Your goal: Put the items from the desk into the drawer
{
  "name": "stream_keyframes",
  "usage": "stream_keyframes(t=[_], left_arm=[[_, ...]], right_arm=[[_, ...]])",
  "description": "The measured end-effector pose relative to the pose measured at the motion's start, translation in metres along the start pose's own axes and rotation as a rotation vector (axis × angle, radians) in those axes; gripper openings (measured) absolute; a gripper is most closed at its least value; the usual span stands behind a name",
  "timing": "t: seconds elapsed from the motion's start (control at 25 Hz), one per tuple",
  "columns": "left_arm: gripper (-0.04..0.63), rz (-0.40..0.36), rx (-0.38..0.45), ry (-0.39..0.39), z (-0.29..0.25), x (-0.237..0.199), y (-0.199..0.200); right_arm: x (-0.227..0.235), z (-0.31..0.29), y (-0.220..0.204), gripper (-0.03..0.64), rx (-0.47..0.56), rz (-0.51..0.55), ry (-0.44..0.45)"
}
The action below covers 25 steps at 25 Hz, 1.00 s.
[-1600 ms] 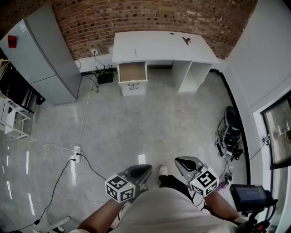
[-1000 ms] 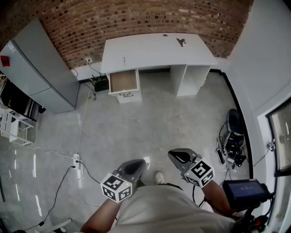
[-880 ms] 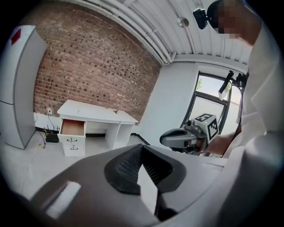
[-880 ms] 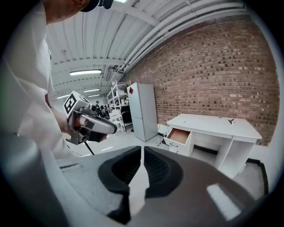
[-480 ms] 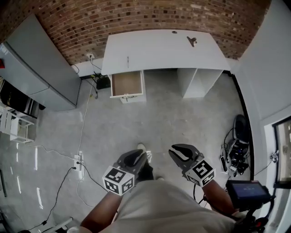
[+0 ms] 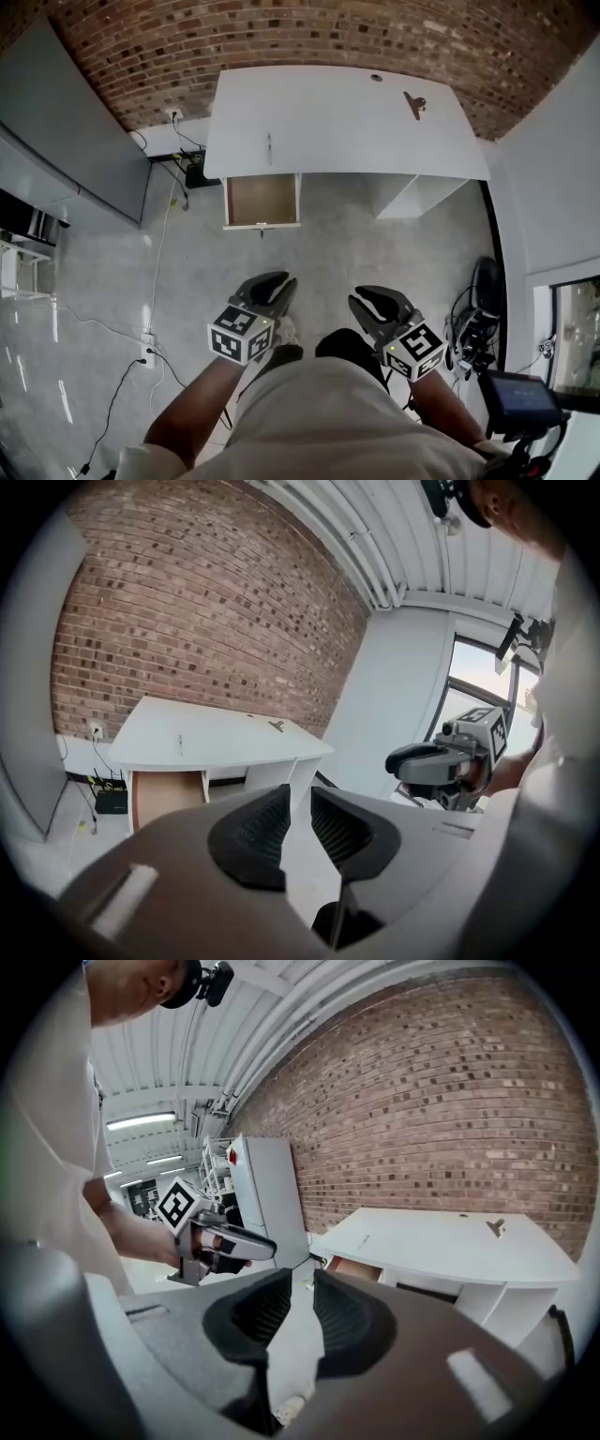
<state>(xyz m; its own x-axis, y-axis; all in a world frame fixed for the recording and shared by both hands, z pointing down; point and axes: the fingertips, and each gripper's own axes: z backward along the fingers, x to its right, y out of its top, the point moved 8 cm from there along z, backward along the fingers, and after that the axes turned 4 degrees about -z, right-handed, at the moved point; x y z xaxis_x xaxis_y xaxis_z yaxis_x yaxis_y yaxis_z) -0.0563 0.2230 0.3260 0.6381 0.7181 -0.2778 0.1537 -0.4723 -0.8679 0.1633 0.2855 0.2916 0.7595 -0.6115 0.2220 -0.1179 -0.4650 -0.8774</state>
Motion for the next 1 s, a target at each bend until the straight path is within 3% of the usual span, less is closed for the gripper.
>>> stream_keyframes(t=[0.24,0.4,0.72,1.0], left_arm=[[0.074,0.006,-0.012,0.104,-0.060,-0.074,0.033],[0.084,0.023,-0.031,0.169,-0.110,-0.120,0.053],[0.084,0.105,-0.104,0.343,-0.211,-0.204,0.085],[0.084,0.142,-0.184,0.458,-0.276,-0.267,0.094]], right_arm=[[0.058,-0.056,0.027,0.060,-0.069,0.018,0.066],[0.120,-0.098,0.046,0.059,-0.083,0.013,0.107],[0.248,-0.180,0.109,0.043,-0.141,0.107,0.254],[0.316,-0.230,0.119,0.035,-0.226,0.107,0.347]])
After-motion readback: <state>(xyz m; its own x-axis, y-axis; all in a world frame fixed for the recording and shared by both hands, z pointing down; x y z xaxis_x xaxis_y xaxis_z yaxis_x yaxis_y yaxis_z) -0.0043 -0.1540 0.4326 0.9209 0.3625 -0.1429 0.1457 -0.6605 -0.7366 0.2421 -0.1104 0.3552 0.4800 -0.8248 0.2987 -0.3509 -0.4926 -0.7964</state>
